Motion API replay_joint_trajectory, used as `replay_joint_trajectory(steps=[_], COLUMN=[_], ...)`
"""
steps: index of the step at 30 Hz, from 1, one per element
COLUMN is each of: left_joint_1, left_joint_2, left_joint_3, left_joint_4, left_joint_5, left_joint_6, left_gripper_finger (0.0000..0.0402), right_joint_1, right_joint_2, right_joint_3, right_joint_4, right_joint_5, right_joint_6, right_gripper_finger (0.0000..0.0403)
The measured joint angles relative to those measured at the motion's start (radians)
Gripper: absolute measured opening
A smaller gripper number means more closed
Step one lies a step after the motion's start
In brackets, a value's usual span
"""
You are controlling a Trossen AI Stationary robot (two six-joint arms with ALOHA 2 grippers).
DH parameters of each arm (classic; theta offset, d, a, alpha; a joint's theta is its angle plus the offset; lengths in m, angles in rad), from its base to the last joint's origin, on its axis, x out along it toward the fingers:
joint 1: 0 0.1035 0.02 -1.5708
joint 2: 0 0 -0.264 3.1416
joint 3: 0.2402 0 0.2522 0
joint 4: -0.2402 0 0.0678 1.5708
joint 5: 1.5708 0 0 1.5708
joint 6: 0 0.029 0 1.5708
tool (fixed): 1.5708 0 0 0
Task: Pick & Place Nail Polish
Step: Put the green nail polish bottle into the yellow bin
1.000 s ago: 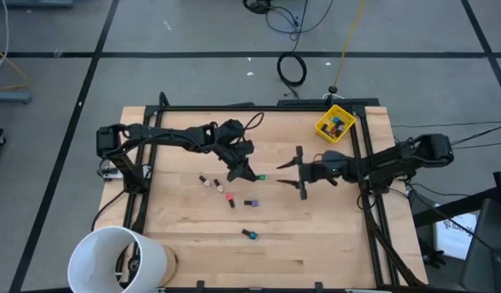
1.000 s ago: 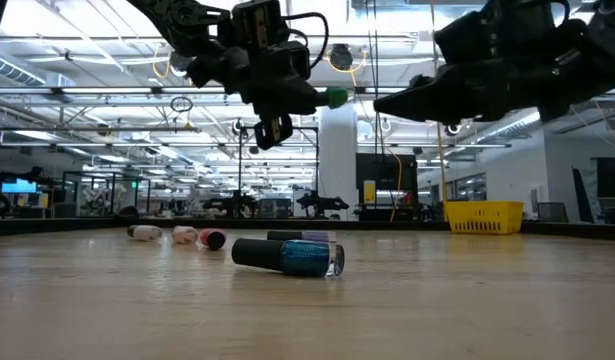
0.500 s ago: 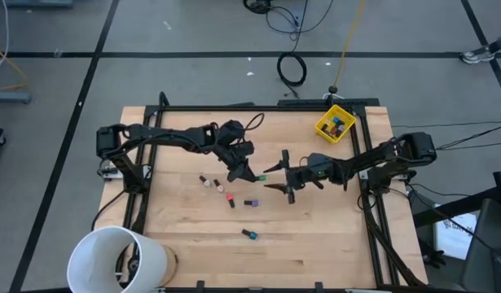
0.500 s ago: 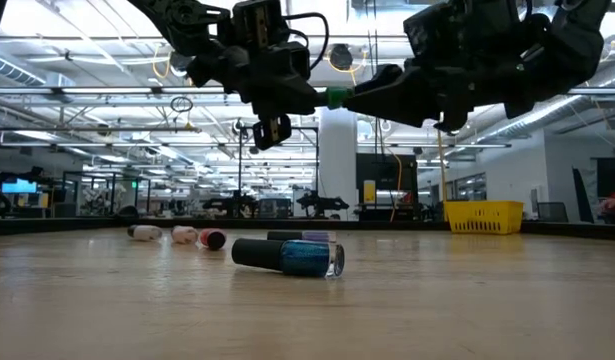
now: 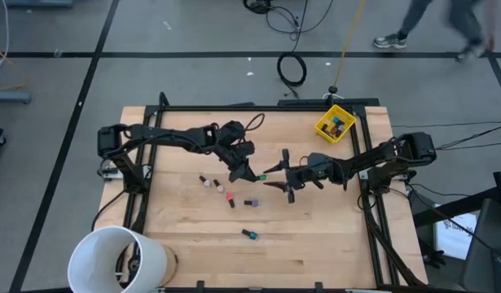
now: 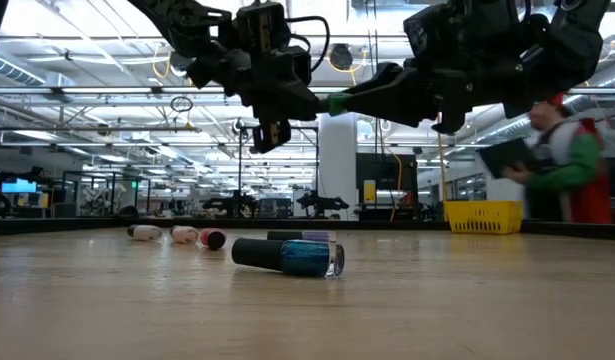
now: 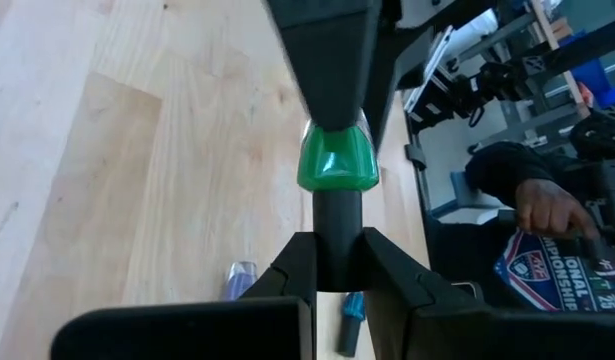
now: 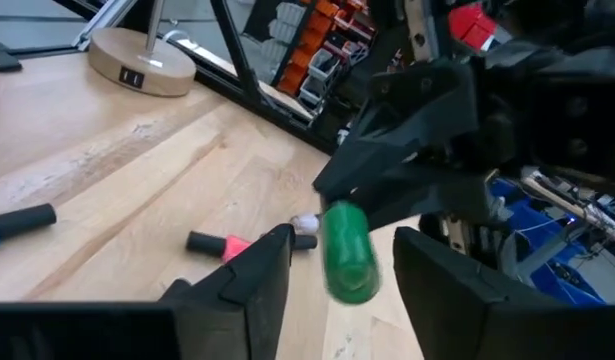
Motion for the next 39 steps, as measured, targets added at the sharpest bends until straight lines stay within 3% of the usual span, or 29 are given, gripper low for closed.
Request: replay_joint_trajectory(steps=[11, 21, 30, 39], left_joint_1=[-0.005, -0.005, -0.006, -0.006], left_joint_2=[0.034, 0.034, 0.034, 0.034], left_joint_3=[0.0, 0.0, 0.0, 0.0], left_joint_4=[0.05, 0.072, 0.072, 0.074], left_joint_5=[0.025, 0.031, 0.032, 0.027], left_joint_6=[-0.028, -0.042, -0.051, -0.016], left_gripper_finger=[0.0034, 0.0034, 0.0034, 0.0034], right_joint_1=[-0.001, -0.001, -0.001, -0.001], right_joint_2=[0.0, 0.0, 0.0, 0.0], right_joint_3=[0.0, 0.0, 0.0, 0.0], right_joint_4=[-0.017, -0.02, -0.027, -0.027], right_joint_5=[0.0, 0.0, 0.0, -0.002], right_joint_6=[-0.018, -0.018, -0.021, -0.021], right_gripper_finger=[0.0115, 0.0108, 0.0066, 0.0067])
